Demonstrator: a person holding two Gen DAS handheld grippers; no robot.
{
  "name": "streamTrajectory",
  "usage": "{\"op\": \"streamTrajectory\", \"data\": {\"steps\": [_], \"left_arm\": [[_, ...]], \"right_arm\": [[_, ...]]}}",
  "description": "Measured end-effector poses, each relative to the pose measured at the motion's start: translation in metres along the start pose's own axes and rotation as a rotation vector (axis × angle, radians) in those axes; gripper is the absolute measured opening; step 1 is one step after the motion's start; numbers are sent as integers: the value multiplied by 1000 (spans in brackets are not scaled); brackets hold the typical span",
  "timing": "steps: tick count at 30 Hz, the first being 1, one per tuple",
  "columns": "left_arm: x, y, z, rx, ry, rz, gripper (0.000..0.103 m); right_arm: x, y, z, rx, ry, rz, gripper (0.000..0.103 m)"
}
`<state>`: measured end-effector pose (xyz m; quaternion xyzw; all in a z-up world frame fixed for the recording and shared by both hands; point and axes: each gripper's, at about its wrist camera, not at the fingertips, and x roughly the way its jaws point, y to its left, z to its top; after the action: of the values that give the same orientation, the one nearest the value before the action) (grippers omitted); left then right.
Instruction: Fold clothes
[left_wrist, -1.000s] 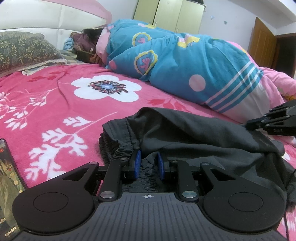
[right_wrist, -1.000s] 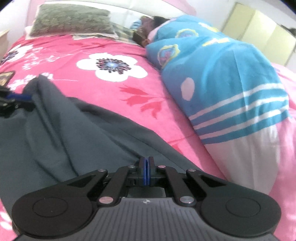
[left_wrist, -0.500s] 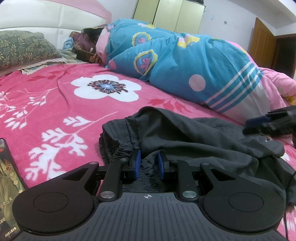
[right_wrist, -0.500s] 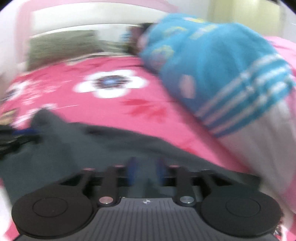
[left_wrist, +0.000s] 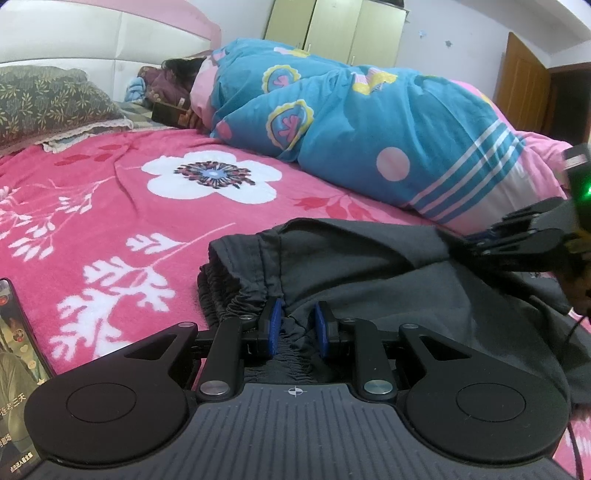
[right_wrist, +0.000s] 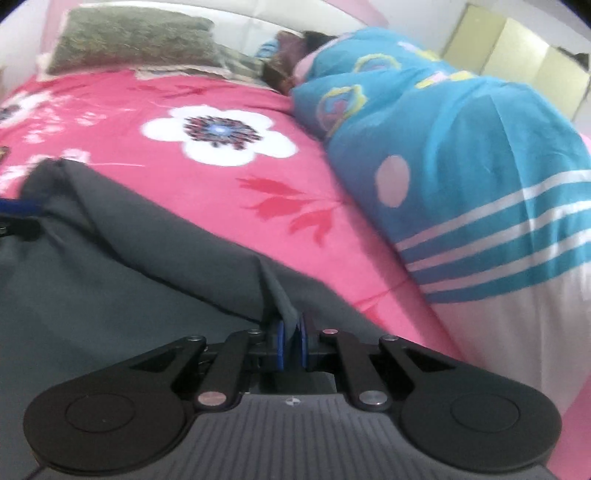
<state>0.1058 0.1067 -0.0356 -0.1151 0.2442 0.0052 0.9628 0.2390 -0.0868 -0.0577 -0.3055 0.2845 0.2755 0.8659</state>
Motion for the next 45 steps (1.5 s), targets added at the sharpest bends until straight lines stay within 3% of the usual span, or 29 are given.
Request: {"op": "streamTrajectory", "data": {"steps": [2,5,7,11,18,21,22,23,32,41,45], "left_arm": [[0,1,0,-3,1,-3,21],[0,2,0,-6,2,-7,21],[0,2,0,-10,4,-10,21],[0,3,0,-15,5,-14,21],[0,3,0,-15,1,-17,21],[-1,3,0,-17,-6,-25,21],[-1,4,0,-19,-9,-28,21],[-2,4,0,-22,-12,-32,21],[-4,5,1,-37,-20,-53,22],[-2,3,1,-21,-14,-56,23],[-2,3,0,-26,-9,-54,23]], "right_arm": [[13,2,1,-12,32,-72,37],[19,-8,1,34,48,-182,42],[16,-19,0,91,42,-205,42],[-4,-26,-3,132,-47,-62,42],[7,2,0,-8,-8,68,42],[17,7,2,-19,5,58,31],[18,8,3,-19,7,53,4],[19,8,4,-20,9,49,0],[1,7,4,-29,-41,-29,0],[15,14,6,-50,-16,-79,0],[27,8,7,21,10,-67,0]]}}
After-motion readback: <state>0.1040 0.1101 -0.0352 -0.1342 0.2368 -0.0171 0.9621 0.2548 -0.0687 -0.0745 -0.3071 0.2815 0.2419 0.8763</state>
